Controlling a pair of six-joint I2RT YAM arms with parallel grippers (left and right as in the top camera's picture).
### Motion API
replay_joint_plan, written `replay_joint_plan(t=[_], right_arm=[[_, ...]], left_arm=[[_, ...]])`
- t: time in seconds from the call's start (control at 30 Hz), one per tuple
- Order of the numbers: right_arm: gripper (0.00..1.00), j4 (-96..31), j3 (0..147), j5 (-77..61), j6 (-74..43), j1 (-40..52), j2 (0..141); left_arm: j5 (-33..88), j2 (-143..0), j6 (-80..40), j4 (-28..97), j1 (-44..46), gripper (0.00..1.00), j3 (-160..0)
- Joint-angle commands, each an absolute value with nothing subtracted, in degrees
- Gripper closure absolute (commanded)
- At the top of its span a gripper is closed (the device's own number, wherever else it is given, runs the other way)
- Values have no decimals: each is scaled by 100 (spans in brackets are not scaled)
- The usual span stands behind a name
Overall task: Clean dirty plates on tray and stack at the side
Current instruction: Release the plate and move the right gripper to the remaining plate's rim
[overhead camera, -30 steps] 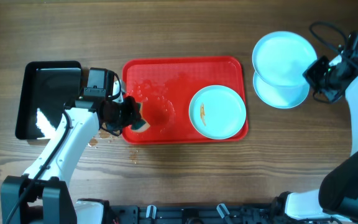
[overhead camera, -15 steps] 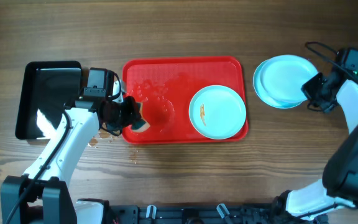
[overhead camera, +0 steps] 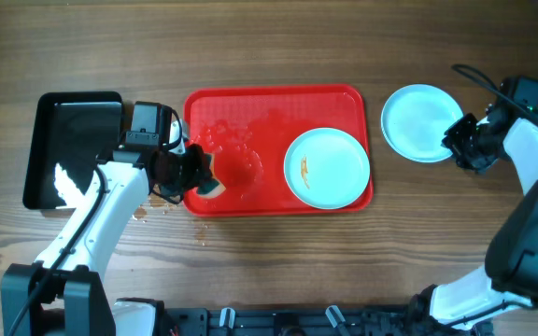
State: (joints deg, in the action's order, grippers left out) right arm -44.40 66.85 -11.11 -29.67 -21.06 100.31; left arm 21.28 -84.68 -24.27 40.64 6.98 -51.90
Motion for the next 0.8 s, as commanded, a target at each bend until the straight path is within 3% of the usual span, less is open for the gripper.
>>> replay_joint_plan(t=[0.0, 0.17, 0.23, 0.27, 0.3, 0.33, 0.53, 0.6, 0.67, 0.7, 0.77], right_arm=[[59, -4689, 6901, -1734, -2862, -2095, 9115], [55, -4890, 6899, -2799, -2217, -1765, 8556], [48, -4866, 6899, -2917, -1938, -1470, 8517], [39, -4812, 6888, -2794, -1712, -1216, 8523], [10, -4729, 6851, -2467, -1533, -947, 8562], [0, -4672, 6814, -2191, -1496, -768, 8589], [3, -4550, 6692, -582, -1520, 344, 9155], [18, -4547, 6692, -530, -1487, 609, 9415], [52, -4554, 6694, -530, -1385, 749, 9609], [58, -4550, 6692, -508, -1313, 808, 9719], [57, -4539, 6694, -274, -1306, 888, 9922]], left_arm=[[2117, -8453, -2440, 4045, 663, 96, -5157], [2117, -8453, -2440, 4021, 663, 96, -5157], [2119, -8453, -2443, 3981, 663, 96, -5157], [2117, -8453, -2443, 3977, 663, 96, -5157], [2117, -8453, -2440, 3977, 663, 96, -5157], [2117, -8453, -2440, 3979, 663, 96, -5157], [2117, -8453, -2443, 3981, 663, 96, -5157], [2117, -8453, -2440, 3981, 663, 96, -5157], [2117, -8453, -2440, 3981, 663, 96, -5157], [2117, -8455, -2440, 3981, 663, 96, -5157], [2117, -8453, -2440, 3981, 663, 96, -5157]])
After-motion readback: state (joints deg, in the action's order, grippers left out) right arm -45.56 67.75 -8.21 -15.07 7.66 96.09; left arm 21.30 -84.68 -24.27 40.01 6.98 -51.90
